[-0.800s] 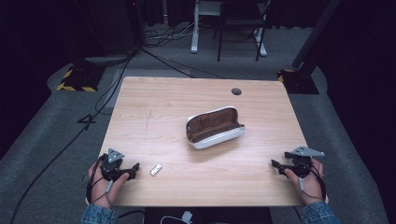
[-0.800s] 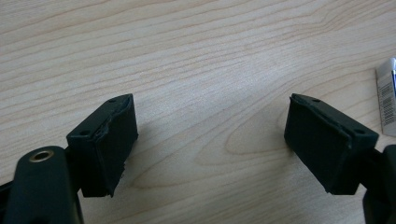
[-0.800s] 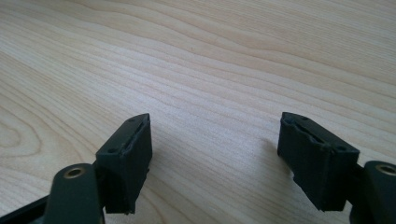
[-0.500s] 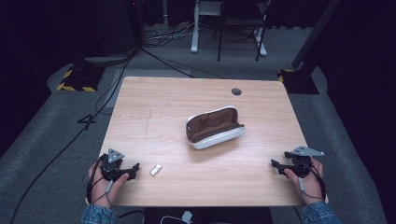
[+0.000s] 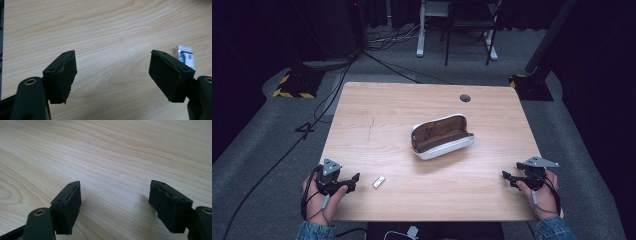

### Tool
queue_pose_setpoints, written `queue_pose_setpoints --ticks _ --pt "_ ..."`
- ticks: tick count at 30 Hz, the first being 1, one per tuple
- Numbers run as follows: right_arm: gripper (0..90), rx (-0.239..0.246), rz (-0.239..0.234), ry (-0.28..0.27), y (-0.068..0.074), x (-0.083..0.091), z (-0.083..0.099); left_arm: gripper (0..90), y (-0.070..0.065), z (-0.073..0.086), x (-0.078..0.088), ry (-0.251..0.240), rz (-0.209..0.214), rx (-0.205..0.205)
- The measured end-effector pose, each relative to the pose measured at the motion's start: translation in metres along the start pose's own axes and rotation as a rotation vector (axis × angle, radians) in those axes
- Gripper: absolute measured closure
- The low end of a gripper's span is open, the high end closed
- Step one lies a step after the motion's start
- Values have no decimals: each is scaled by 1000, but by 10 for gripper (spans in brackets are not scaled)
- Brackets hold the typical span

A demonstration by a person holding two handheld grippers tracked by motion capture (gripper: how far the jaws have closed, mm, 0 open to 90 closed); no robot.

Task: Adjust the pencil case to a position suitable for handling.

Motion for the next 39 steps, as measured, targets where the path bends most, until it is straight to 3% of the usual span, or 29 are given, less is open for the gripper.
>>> queue_pose_setpoints --ticks 3,7,14,27,36,39 --pt "266 0 0 0 0 0 0 234 -5 -3 2 -4 14 -10" --pt "264 -1 0 0 0 0 0 233 -17 -7 5 -12 50 10" --pt "262 1 -5 2 0 -1 0 234 -38 -16 9 -31 112 -25" --pt "262 1 -4 2 0 -1 -1 254 -65 -16 -1 -2 227 -93" --pt "262 1 -5 2 0 -1 0 271 -72 -9 -14 44 244 -114" --pt "262 1 -5 2 0 -1 0 289 -72 -7 -18 51 241 -141"
Point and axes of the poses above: each handheld gripper's, and its own axes: x roughly backward along the jaws, z roughly out of its underside, y roughly to its left, the point moved 2 cm from there along -x, roughly forward along the jaws, and after that the axes turned 11 degrees about -y, right-handed, at the moved point
